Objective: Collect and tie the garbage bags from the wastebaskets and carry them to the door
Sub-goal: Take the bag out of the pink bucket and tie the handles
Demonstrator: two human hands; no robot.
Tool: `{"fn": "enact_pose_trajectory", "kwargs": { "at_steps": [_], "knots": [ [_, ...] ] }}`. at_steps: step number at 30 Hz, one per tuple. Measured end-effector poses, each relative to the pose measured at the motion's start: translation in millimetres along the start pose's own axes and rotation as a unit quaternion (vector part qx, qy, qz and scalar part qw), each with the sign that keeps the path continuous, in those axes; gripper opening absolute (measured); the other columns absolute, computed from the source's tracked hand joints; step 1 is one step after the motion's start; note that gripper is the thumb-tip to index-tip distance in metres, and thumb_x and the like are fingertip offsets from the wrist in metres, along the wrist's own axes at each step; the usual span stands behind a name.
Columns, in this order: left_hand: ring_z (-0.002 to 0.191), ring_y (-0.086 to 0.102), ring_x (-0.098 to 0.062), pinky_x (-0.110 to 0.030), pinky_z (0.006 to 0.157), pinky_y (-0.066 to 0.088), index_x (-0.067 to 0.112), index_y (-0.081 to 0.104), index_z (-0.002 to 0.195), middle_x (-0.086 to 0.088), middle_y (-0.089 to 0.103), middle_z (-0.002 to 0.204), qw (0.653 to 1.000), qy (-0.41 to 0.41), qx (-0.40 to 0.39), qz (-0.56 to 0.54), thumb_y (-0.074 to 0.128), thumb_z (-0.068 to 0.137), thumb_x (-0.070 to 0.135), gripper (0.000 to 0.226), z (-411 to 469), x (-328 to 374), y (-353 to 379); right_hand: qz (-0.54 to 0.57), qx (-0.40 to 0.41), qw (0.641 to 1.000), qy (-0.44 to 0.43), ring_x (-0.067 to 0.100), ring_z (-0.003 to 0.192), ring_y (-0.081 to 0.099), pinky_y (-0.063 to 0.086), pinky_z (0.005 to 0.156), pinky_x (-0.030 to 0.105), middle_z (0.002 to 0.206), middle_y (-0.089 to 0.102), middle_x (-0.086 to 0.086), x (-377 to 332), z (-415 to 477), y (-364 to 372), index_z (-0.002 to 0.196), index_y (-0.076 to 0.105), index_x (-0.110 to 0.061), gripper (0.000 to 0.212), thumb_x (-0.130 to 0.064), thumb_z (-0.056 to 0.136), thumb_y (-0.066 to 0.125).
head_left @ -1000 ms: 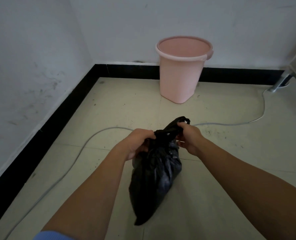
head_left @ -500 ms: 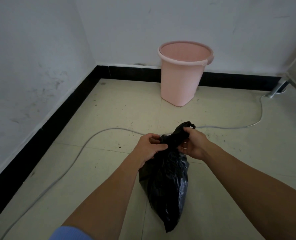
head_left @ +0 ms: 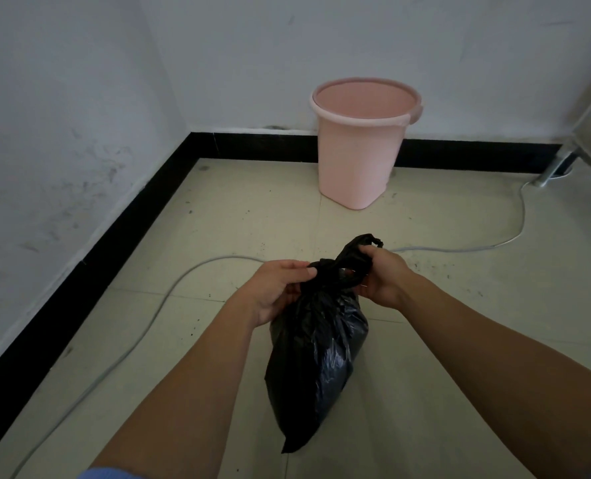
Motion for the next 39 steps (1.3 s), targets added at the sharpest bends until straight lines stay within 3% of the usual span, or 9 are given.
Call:
{"fn": "enact_pose_trajectory", "kwargs": {
  "at_steps": [3, 9, 16, 20, 25, 29, 32, 35, 39],
  "knots": [
    [0.087, 0.061, -0.023, -0.034, 0.085, 0.052, -0.006, 0.063, 0.118, -0.019, 0.065, 0.105, 0.999, 0.004, -0.026, -0.040, 0.058, 0.089, 0.005, 0.032, -1.0, 2.5, -3.8, 0.013, -0.026, 1.000, 0.001, 0.022, 0.074, 0.063, 0.049, 0.055, 0.029, 0.091, 0.066, 0.007, -1.7, -1.7, 10.0, 0.102, 0.059, -0.011, 0.018, -0.025, 0.100, 0.048],
    [0.066, 0.054, -0.017, -0.026, 0.061, 0.047, 0.001, 0.070, 0.096, -0.013, 0.065, 0.082, 0.996, -0.007, 0.061, 0.059, 0.062, 0.078, -0.013, 0.024, 0.9, 8.7, -16.3, 0.045, -0.013, 0.999, -0.011, 0.025, 0.079, 0.066, 0.051, 0.060, 0.035, 0.094, 0.067, 0.010, -0.7, 0.9, 10.4, 0.105, 0.058, -0.008, 0.023, -0.026, 0.102, 0.043],
    [0.064, 0.053, -0.013, -0.024, 0.057, 0.047, -0.001, 0.069, 0.097, -0.006, 0.064, 0.078, 0.989, 0.002, 0.108, 0.098, 0.074, 0.080, 0.008, 0.020, 8.5, 0.3, -24.5, 0.060, -0.007, 0.998, 0.009, 0.022, 0.081, 0.064, 0.048, 0.063, 0.036, 0.093, 0.068, 0.009, 2.1, 5.6, 4.0, 0.098, 0.059, -0.009, 0.031, -0.031, 0.104, 0.037],
    [0.065, 0.055, -0.013, -0.022, 0.057, 0.045, 0.004, 0.069, 0.086, -0.006, 0.066, 0.076, 0.979, 0.036, 0.159, 0.119, 0.065, 0.087, 0.008, 0.006, 5.2, 11.2, -42.1, 0.057, 0.050, 0.997, -0.015, 0.023, 0.066, 0.063, 0.048, 0.054, 0.030, 0.082, 0.065, 0.010, -1.6, 11.5, -6.5, 0.100, 0.057, -0.007, 0.024, -0.026, 0.102, 0.042],
    [0.045, 0.053, -0.006, -0.018, 0.046, 0.043, 0.009, 0.065, 0.070, -0.005, 0.063, 0.063, 0.946, 0.066, 0.278, 0.153, 0.059, 0.090, 0.003, 0.021, 1.3, 15.0, -73.8, 0.063, 0.125, 0.989, -0.041, 0.023, 0.062, 0.060, 0.047, 0.047, 0.029, 0.083, 0.061, 0.012, -3.9, 14.8, -14.9, 0.102, 0.053, -0.006, 0.014, -0.019, 0.099, 0.047],
    [0.055, 0.057, -0.010, -0.019, 0.052, 0.044, 0.005, 0.070, 0.081, -0.005, 0.064, 0.066, 0.950, 0.049, 0.250, 0.180, 0.063, 0.088, 0.005, 0.010, 7.5, 3.4, -74.1, 0.039, 0.161, 0.985, -0.047, 0.020, 0.062, 0.054, 0.047, 0.050, 0.030, 0.079, 0.056, 0.007, -0.9, 19.7, -21.8, 0.083, 0.052, -0.013, 0.019, -0.023, 0.099, 0.050],
    [0.061, 0.055, -0.012, -0.019, 0.053, 0.044, 0.003, 0.071, 0.091, -0.005, 0.063, 0.070, 0.963, 0.023, 0.224, 0.148, 0.064, 0.085, 0.007, 0.009, 13.1, -10.6, -74.1, 0.036, 0.136, 0.989, -0.040, 0.019, 0.064, 0.055, 0.045, 0.050, 0.029, 0.083, 0.059, 0.006, 1.0, 29.2, -22.6, 0.089, 0.055, -0.012, 0.017, -0.025, 0.099, 0.051],
    [0.060, 0.055, -0.013, -0.020, 0.052, 0.045, 0.007, 0.069, 0.087, -0.004, 0.062, 0.069, 0.957, 0.020, 0.281, 0.068, 0.063, 0.082, 0.009, 0.008, 13.0, -27.7, -87.2, 0.019, 0.107, 0.994, -0.013, 0.019, 0.068, 0.060, 0.046, 0.049, 0.026, 0.087, 0.063, 0.006, 15.0, 30.7, -18.3, 0.105, 0.061, -0.009, 0.021, -0.026, 0.099, 0.050],
    [0.069, 0.062, -0.022, -0.033, 0.070, 0.053, 0.012, 0.069, 0.075, -0.009, 0.069, 0.075, 0.928, -0.042, 0.363, 0.077, 0.066, 0.070, 0.022, 0.012, -18.4, -74.7, -110.9, -0.049, 0.102, 0.991, 0.070, 0.018, 0.069, 0.061, 0.046, 0.058, 0.028, 0.084, 0.066, 0.004, 51.9, -4.4, -20.3, 0.090, 0.065, -0.014, 0.027, -0.027, 0.101, 0.043]
  ]
}}
Point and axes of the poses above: each hand's wrist, its own z-axis towards the middle knuckle, its own y-axis out of the palm, x = y × z, the point moved 9 cm from there along z, towards the middle knuckle
